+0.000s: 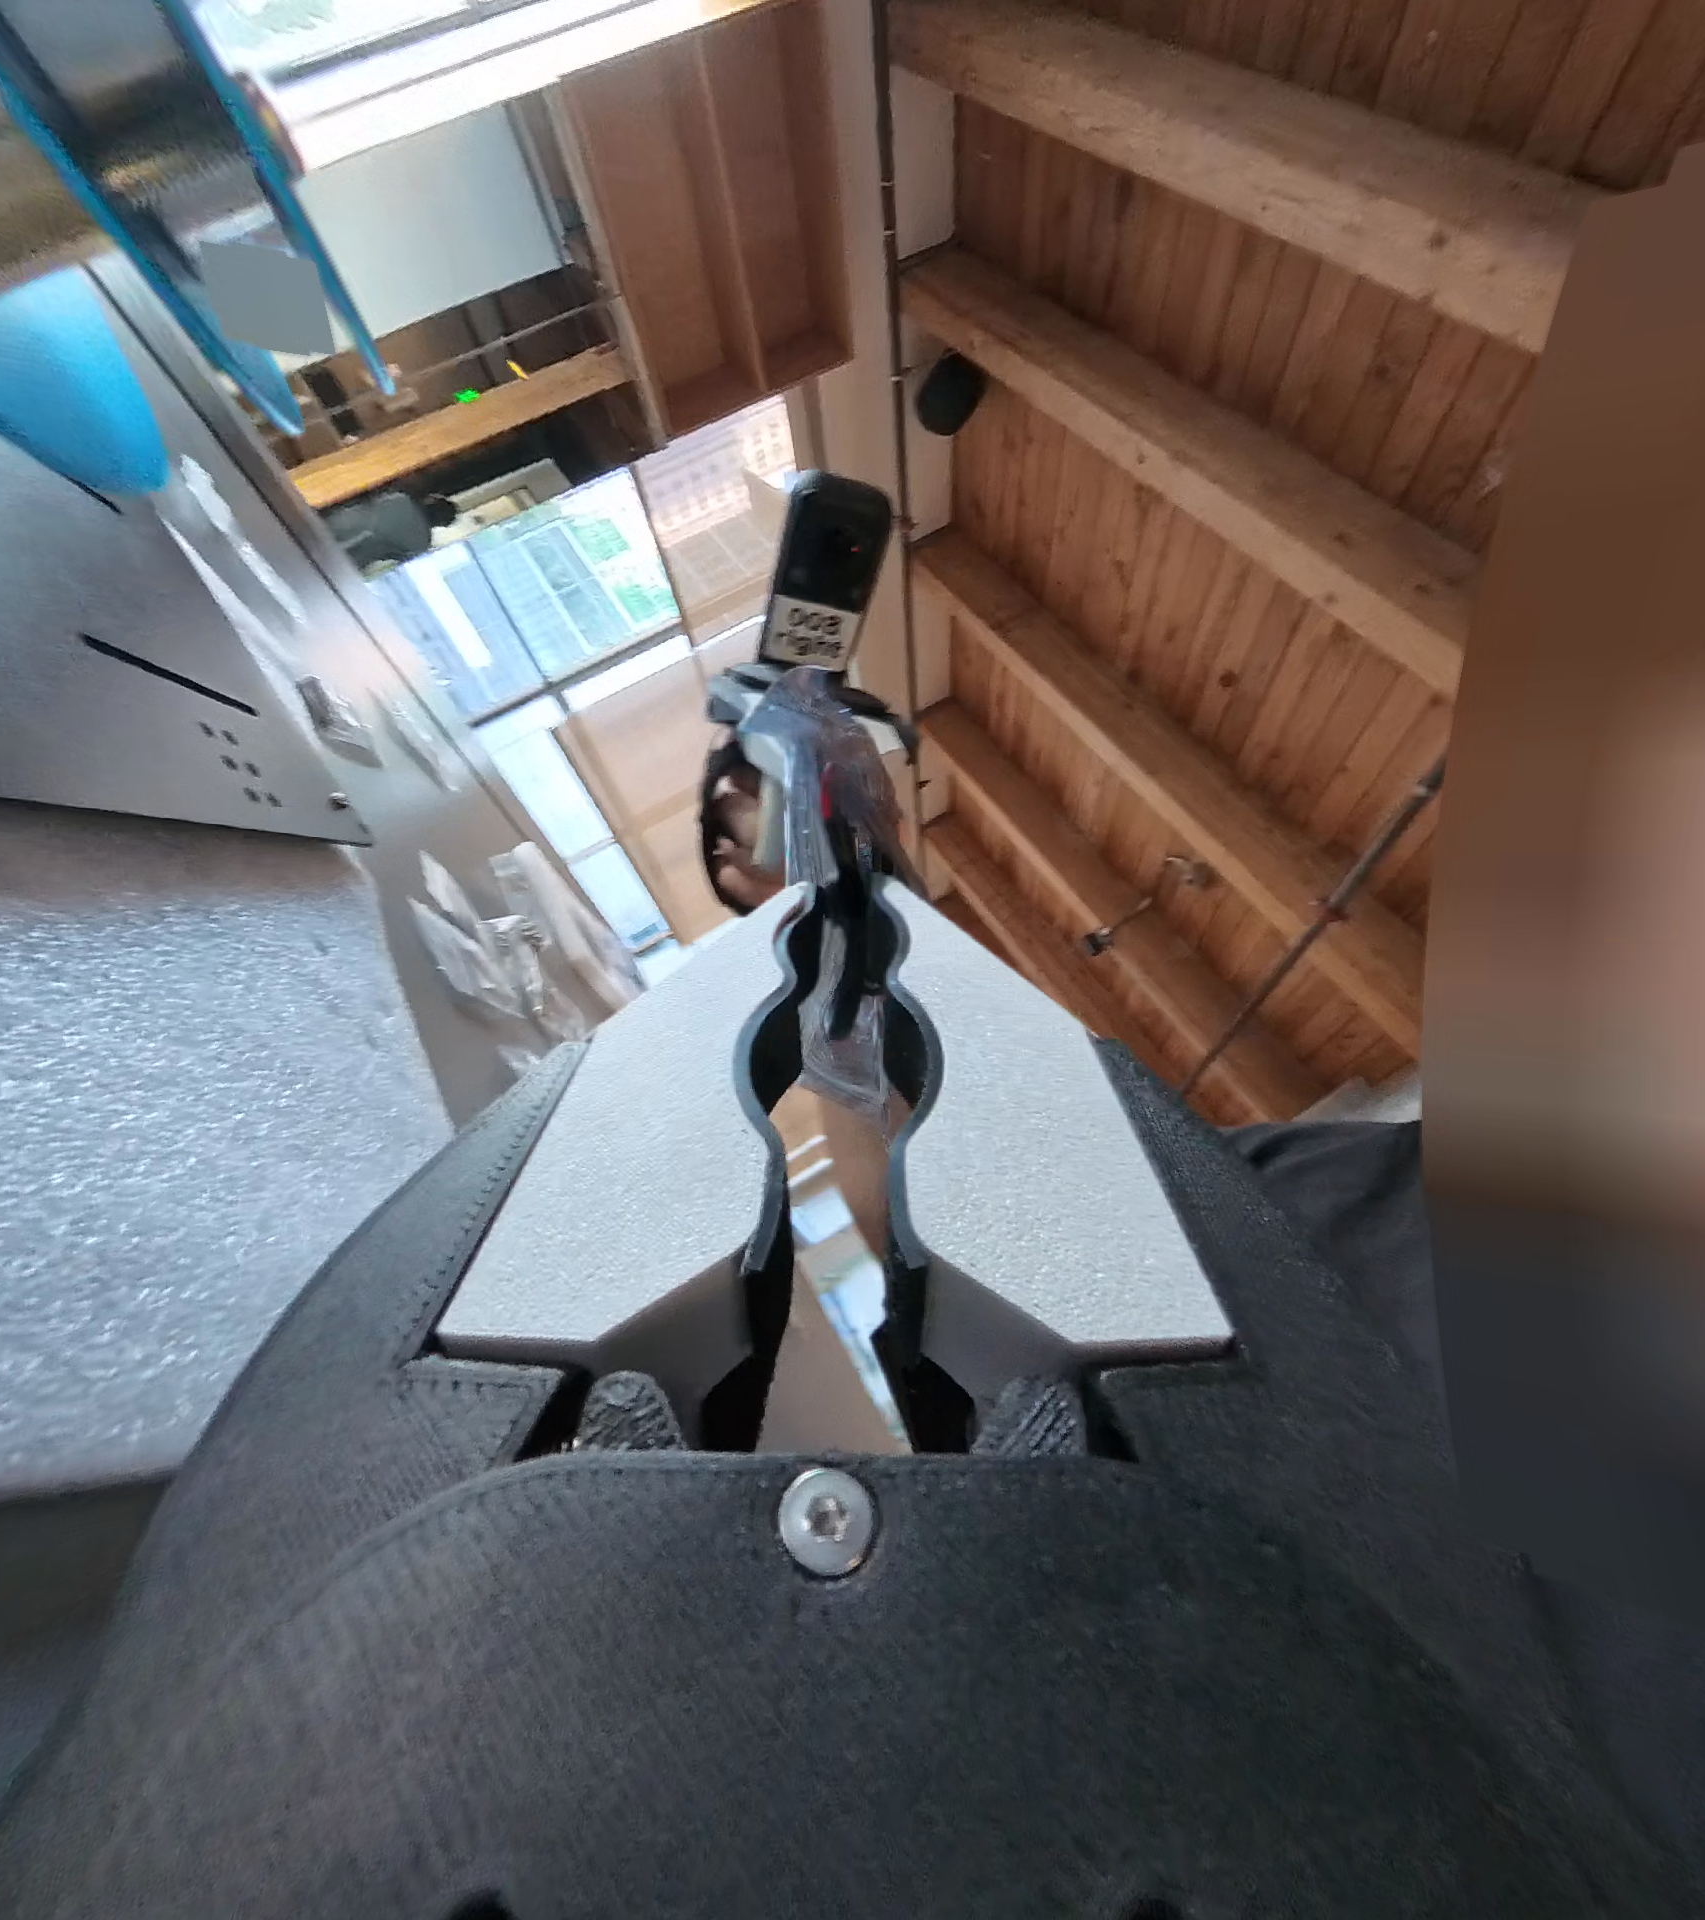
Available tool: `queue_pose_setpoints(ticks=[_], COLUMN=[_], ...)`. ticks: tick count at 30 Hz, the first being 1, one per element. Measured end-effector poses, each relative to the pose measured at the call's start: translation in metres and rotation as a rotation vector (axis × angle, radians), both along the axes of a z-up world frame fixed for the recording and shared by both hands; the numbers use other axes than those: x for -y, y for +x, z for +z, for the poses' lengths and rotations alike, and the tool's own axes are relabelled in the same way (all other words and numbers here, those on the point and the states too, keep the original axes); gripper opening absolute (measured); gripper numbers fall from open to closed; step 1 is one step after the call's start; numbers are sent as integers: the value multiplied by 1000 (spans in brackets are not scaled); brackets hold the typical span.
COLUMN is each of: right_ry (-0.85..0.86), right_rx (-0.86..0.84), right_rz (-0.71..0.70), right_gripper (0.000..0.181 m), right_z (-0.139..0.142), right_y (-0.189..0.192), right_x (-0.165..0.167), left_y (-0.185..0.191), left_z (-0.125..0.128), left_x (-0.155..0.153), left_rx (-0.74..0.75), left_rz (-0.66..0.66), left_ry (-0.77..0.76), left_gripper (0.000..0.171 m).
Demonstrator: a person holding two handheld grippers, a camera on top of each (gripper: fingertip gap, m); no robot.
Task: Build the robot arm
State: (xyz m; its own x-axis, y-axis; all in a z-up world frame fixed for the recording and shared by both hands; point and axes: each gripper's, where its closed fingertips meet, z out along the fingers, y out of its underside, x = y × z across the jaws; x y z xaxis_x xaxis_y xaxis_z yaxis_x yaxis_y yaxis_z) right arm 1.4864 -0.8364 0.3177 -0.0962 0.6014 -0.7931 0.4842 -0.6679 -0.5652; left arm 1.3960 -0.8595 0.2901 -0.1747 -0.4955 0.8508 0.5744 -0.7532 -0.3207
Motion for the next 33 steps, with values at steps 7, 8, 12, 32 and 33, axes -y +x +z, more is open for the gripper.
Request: queue_pose_setpoints(ticks=[7,8,12,32,33], right_ry=[-61,-79,-150,-283,-279], right_rx=[-29,-35,-47,-43,-43], right_rz=[-14,-20,-63,-154,-144], right_gripper=[0,0,0,0,0], right_z=[-11,-14,-29,-59,-52], right_y=[3,3,3,15,12], right_x=[-6,-7,-16,-24,-22], left_y=[4,3,1,-8,-7], left_z=[-12,-13,-24,-60,-61], left_x=[-4,-5,-14,-14,-14], left_rx=[-127,-134,-149,-281,-297], left_rz=[-31,-34,-38,-51,-48], left_ry=[-29,-41,-133,-284,-279], left_gripper=[2,2,2,0,0])
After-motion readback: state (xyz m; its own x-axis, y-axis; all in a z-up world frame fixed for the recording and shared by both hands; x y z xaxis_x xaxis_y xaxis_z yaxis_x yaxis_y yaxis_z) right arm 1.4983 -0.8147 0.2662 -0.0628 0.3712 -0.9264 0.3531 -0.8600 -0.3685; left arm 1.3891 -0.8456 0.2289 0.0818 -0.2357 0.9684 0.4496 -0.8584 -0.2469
